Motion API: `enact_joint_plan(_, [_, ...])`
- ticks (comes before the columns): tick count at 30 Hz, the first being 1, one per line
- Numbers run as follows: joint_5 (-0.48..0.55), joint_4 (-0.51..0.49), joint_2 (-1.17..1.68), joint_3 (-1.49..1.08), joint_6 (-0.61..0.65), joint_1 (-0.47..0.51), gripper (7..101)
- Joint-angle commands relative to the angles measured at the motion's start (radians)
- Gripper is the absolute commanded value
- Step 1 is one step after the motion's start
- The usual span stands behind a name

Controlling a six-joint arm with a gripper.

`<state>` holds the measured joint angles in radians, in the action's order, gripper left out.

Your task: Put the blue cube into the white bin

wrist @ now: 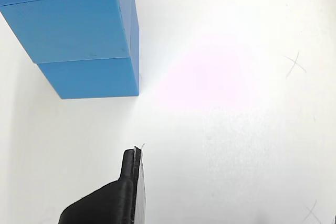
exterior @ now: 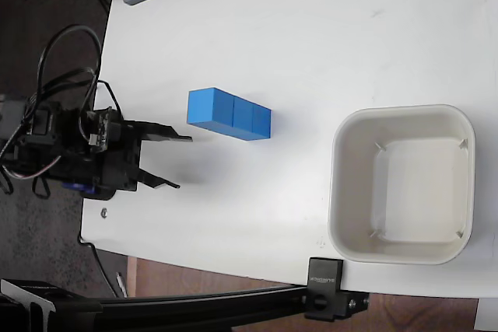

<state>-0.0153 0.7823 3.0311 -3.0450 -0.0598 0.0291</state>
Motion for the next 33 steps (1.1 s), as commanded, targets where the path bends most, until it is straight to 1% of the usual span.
enact_joint_plan(1, [-0.009, -0.011, 0.021, 0.051, -0.002, -0.006, 100.3])
enact_joint_plan(12, [-0.014, -0.011, 0.021, 0.051, -0.005, -0.006, 100.3])
enact_joint_plan(20, [-0.081, -0.011, 0.021, 0.051, -0.049, -0.003, 100.3])
enact_joint_plan(24, [-0.031, -0.002, 0.021, 0.087, -0.043, 0.043, 100.3])
enact_joint_plan(26, [-0.02, 0.023, 0.021, 0.132, -0.035, 0.052, 100.3])
enact_joint_plan(29, [-0.012, 0.106, 0.021, 0.224, -0.014, 0.077, 100.3])
enact_joint_plan(33, [0.101, 0.193, 0.021, 0.36, 0.029, 0.183, 100.3])
